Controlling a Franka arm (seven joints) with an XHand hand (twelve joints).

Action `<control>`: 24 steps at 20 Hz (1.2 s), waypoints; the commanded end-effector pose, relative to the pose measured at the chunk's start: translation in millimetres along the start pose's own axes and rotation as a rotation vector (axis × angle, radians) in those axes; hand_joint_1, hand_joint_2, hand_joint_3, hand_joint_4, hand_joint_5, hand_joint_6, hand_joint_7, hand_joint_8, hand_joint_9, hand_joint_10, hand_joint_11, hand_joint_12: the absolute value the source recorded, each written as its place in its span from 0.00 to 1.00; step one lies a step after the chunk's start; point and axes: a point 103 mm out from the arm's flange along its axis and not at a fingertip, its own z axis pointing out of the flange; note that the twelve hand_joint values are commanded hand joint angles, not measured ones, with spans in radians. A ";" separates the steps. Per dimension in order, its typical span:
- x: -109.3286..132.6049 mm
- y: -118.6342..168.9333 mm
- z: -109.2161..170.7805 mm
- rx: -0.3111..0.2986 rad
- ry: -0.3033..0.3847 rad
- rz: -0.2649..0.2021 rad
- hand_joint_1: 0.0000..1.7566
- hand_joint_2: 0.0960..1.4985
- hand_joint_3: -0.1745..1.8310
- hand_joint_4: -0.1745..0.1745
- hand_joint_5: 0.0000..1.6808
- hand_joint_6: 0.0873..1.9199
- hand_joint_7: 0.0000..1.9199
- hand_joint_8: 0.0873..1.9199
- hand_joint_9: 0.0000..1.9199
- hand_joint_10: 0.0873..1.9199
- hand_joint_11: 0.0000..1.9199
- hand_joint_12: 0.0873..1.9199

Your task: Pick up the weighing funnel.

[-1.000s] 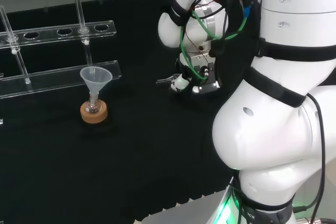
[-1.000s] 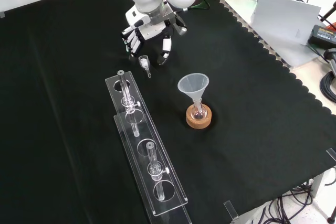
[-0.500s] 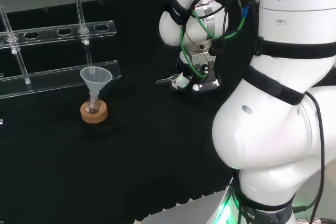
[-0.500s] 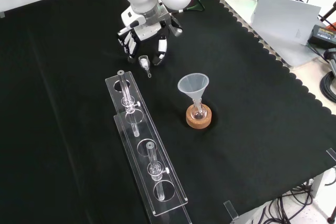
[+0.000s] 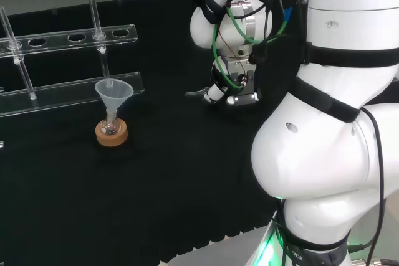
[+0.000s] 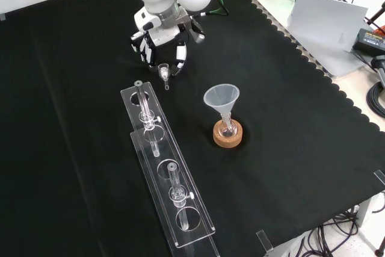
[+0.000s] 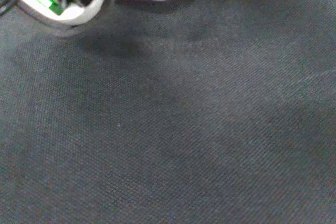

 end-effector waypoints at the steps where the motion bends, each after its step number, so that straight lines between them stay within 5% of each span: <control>1: 3.5 3.0 3.0 -0.022 0.016 -0.001 0.52 0.31 0.37 1.00 0.66 0.18 0.63 0.15 0.42 0.18 0.00 0.73; 6: 6.9 3.5 4.7 -0.070 0.036 0.007 0.53 0.30 0.38 1.00 0.70 0.17 0.66 0.14 0.45 0.17 0.00 0.76; 10: 8.8 1.7 2.9 -0.120 0.056 0.015 0.63 0.43 0.32 1.00 0.84 0.11 0.75 0.10 0.51 0.15 0.00 0.79; 24: -1.8 -5.7 -51.4 -0.218 0.105 0.029 0.66 0.35 0.41 1.00 0.92 0.01 0.86 0.01 0.60 0.10 0.03 0.80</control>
